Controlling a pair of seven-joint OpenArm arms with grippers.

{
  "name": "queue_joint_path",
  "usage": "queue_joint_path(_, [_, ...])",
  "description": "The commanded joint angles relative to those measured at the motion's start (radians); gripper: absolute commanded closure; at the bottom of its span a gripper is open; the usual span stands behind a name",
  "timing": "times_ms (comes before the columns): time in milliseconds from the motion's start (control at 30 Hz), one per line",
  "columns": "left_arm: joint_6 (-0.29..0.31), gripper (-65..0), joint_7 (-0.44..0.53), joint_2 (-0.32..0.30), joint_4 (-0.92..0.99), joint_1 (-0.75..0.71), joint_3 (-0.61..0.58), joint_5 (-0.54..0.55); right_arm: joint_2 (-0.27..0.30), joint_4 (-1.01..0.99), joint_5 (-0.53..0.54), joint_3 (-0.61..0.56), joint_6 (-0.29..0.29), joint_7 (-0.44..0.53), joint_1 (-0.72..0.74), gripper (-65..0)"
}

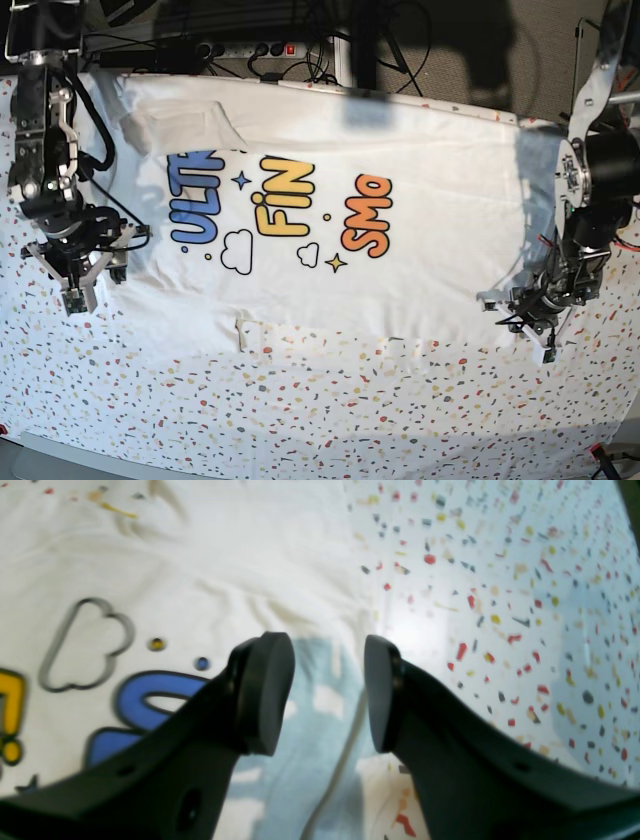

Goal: Fold the T-shirt properly
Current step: 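Release the shoulders and move both grippers to the shirt's hem corners, then grasp the hem corners with both grippers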

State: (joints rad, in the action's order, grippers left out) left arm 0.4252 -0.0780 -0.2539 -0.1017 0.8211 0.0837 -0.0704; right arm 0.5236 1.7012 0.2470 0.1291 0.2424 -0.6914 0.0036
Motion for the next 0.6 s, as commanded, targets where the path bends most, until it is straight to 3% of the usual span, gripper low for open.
queue_joint_path(0, [0.009,0.0,-0.018,0.002,-0.004,0.024,0.000,-0.007,0.017,-0.025,0.002,0.008,0.009,0.019,0.040,-27.0])
queue_joint_path(400, [0.009,0.0,-0.033,0.013,-0.004,0.023,0.000,-0.007,0.019,-0.682,0.179,-0.033,0.241,-0.018,0.506,-27.3])
queue_joint_path(567, [0.009,0.0,-0.033,0.012,-0.004,0.021,0.000,-0.008,0.019,-0.945,0.171,-0.074,0.267,0.117,0.639,-40.4])
